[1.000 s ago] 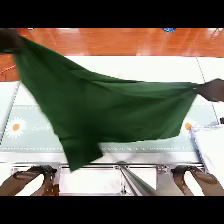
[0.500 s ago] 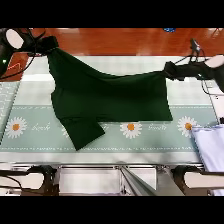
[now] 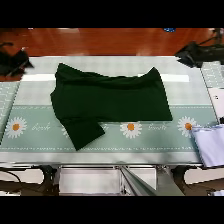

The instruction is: Fold the shirts.

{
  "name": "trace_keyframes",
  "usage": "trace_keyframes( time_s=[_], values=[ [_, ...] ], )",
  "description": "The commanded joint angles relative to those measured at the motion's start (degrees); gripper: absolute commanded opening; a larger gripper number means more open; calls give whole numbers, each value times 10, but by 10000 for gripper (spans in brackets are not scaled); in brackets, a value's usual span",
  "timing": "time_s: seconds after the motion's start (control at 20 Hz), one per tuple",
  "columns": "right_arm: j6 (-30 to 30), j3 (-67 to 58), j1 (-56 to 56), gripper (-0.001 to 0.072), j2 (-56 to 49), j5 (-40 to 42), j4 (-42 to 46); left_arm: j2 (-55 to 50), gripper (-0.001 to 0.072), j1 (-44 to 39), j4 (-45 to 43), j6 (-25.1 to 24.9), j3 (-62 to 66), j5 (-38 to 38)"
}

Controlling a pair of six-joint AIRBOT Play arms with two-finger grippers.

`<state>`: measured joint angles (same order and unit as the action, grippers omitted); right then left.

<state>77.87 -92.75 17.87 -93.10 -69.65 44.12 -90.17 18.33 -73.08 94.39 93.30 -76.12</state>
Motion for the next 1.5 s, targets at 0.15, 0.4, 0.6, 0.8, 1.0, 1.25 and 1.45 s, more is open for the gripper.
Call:
trace_keyframes(
  time_s=[0.15,0.4,0.6,0.8,1.0,1.25,1.45],
  values=[
    [8,346,35,414,222,43,170,162,506,125,37,-98,-375,-27],
    [-11,573,66,414,373,109,112,205,507,214,293,-236,-582,0],
    [-12,596,69,414,398,102,88,201,508,162,313,-237,-628,84],
    [-17,596,69,414,398,102,52,201,507,91,316,-208,-628,173],
    [-17,596,69,414,398,102,48,200,506,21,318,-165,-628,264],
    [-14,594,181,414,398,146,66,180,43,-19,317,-165,-627,249],
    [-24,595,276,414,356,40,104,180,19,-15,315,-165,-615,250]
  ],
)
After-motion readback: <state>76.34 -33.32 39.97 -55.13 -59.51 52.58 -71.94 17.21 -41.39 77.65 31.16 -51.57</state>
